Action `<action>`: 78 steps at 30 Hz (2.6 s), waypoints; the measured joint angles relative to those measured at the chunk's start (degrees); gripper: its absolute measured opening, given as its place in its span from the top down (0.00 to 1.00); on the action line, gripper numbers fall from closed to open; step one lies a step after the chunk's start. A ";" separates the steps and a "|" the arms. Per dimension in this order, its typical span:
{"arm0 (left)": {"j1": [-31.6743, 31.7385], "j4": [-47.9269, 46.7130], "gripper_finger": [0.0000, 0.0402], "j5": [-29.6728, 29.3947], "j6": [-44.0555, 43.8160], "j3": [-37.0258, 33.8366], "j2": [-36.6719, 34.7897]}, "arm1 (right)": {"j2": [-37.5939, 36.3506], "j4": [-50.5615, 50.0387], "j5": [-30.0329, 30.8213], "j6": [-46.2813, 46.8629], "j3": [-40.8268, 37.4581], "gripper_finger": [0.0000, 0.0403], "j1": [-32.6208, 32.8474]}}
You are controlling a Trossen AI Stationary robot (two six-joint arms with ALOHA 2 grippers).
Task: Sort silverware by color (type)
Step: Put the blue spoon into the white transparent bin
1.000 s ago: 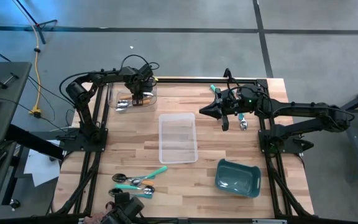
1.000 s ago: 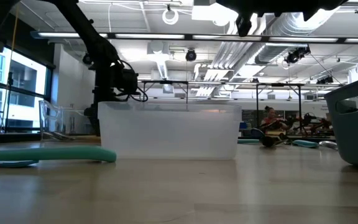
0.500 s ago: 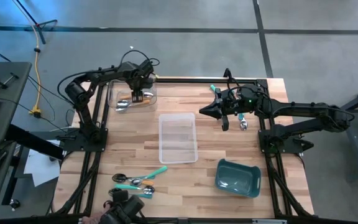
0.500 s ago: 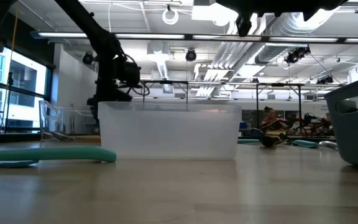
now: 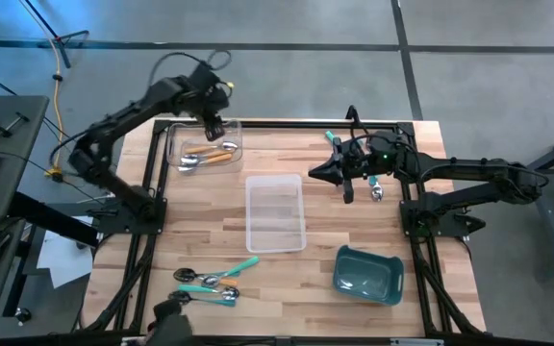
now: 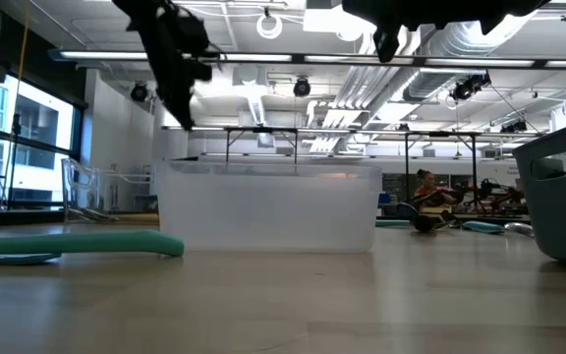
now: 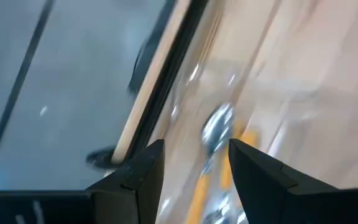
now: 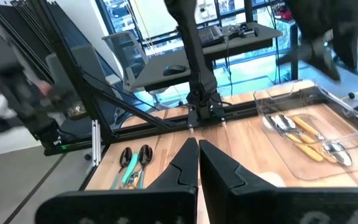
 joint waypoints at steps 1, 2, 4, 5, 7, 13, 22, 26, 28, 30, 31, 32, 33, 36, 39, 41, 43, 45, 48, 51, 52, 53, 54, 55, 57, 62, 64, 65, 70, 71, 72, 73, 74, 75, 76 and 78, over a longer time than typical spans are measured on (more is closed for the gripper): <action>0.25 0.93 0.59 2.34 -1.26 0.00 -1.72 | 0.00 -0.23 0.00 -0.19 0.00 1.00 0.00; 0.50 1.95 0.59 4.77 -2.52 0.00 -3.46 | 0.00 -0.33 -0.02 -0.53 0.00 1.00 0.00; 1.11 4.26 0.59 10.07 -4.74 0.00 -6.74 | 0.00 -0.41 -0.02 -0.67 0.00 1.00 0.00; 1.39 5.55 0.59 12.75 -5.77 0.00 -8.17 | 0.00 -0.46 -0.02 -0.68 0.00 1.00 0.00; 2.19 8.64 0.59 18.69 -7.18 -0.50 -10.95 | 0.00 -0.47 -0.02 -0.75 0.00 1.00 0.00; 2.85 20.21 0.59 28.43 -11.04 -6.62 -18.78 | 0.00 -0.47 -0.02 -0.90 0.00 1.00 0.00; 2.88 31.64 0.59 29.43 -18.12 -15.55 -23.91 | 0.00 -0.49 -0.02 -0.90 0.00 1.00 0.00; 0.48 32.28 0.59 32.82 -27.30 -16.11 -23.90 | 0.00 -0.49 -0.02 -0.72 0.00 1.00 0.00; -2.41 32.75 0.59 36.80 -29.53 -16.11 -24.06 | 0.00 -0.48 -0.01 -0.72 0.00 1.00 0.00; -6.52 33.54 0.59 37.37 -30.59 -16.11 -24.72 | 0.00 -0.47 0.00 -0.72 0.00 1.00 0.00; -8.99 33.96 0.59 36.49 -30.77 -16.11 -25.04 | 0.00 -0.47 0.00 -0.71 0.00 1.00 0.00; -11.41 34.51 0.59 35.44 -30.86 -16.11 -25.26 | 0.00 -0.46 0.00 -0.72 0.00 1.00 0.00; -13.85 35.06 0.59 33.98 -31.10 -16.11 -25.50 | 0.00 -0.45 0.00 -0.70 0.00 1.00 0.00; -20.64 36.91 0.59 30.38 -32.29 -16.11 -26.58 | 0.00 -0.45 0.02 -0.61 0.00 1.00 0.00; -26.19 38.94 0.59 29.16 -33.03 -16.09 -27.45 | 0.00 -0.42 0.02 -0.67 0.00 1.00 0.00; -28.88 39.51 0.59 28.13 -33.08 -16.09 -27.93 | 0.00 -0.40 0.02 -0.68 0.00 1.00 0.00; -31.02 39.46 0.59 24.77 -32.20 -16.09 -28.68 | 0.00 -0.36 0.04 -0.68 0.00 1.00 0.00; -32.11 40.94 0.59 21.27 -30.97 -17.27 -29.83 | 0.00 -0.14 0.04 -0.72 0.00 1.00 0.00; -32.30 47.26 0.61 18.27 -31.77 -22.29 -32.36 | 0.00 0.03 0.07 -1.46 0.00 1.00 0.00; -32.27 57.17 0.62 16.02 -35.20 -29.26 -35.33 | 0.00 0.04 0.07 -2.14 0.00 1.00 0.00; -32.27 59.92 0.63 15.64 -36.54 -31.49 -36.21 | 0.00 0.04 0.07 -2.16 0.00 1.00 0.00; -32.27 62.46 0.63 15.35 -38.17 -33.80 -36.89 | 0.00 0.04 0.07 -2.16 0.00 1.00 0.00; -32.27 64.81 0.63 15.32 -39.67 -35.81 -37.46 | 0.00 0.13 0.07 -2.16 0.00 1.00 0.00; -32.27 66.37 0.64 15.22 -40.75 -37.48 -37.93 | 0.00 0.32 0.07 -2.18 0.00 1.00 0.00; -32.42 68.62 0.64 15.19 -42.00 -40.30 -38.66 | 0.00 0.81 0.07 -2.18 0.00 1.00 0.00; -32.64 70.09 0.64 15.20 -41.61 -44.42 -38.83 | 0.00 1.78 0.09 -2.19 0.00 1.00 0.00; -32.64 70.48 0.64 14.55 -41.57 -44.99 -38.68 | -0.01 1.76 0.09 -2.19 0.00 1.00 -0.07; -32.64 70.50 0.64 14.33 -41.35 -45.13 -38.62 | 0.00 1.77 0.09 -2.19 -0.01 1.00 -0.07; -32.62 70.56 0.64 14.20 -36.81 -45.16 -38.61 | -0.02 1.76 0.11 -2.19 0.00 1.00 -0.07; -32.62 70.53 0.64 14.18 -36.30 -45.16 -38.61 | 0.00 1.76 0.09 -2.19 0.00 1.00 -0.07; -32.62 70.55 0.64 14.16 -36.02 -45.16 -38.61 | 0.00 1.76 0.09 -2.19 0.00 1.00 -0.07; -32.62 70.55 0.64 14.16 -36.05 -45.16 -38.61 | 0.00 1.76 0.09 -2.20 0.00 1.00 -0.07; -32.62 70.54 0.64 14.11 -36.40 -45.16 -38.61 | 0.00 1.76 0.11 -2.21 0.00 1.00 -0.07; -32.62 70.51 0.64 13.79 -36.78 -45.16 -38.61 | 0.00 1.76 0.11 -2.20 0.00 1.00 -0.07; -32.62 70.51 0.64 13.34 -37.31 -45.16 -38.61 | 0.00 1.76 0.16 -2.20 0.00 1.00 -0.07; -32.60 70.51 0.64 12.99 -37.52 -45.16 -38.61 | 0.00 1.76 0.18 -2.21 0.00 1.00 -0.07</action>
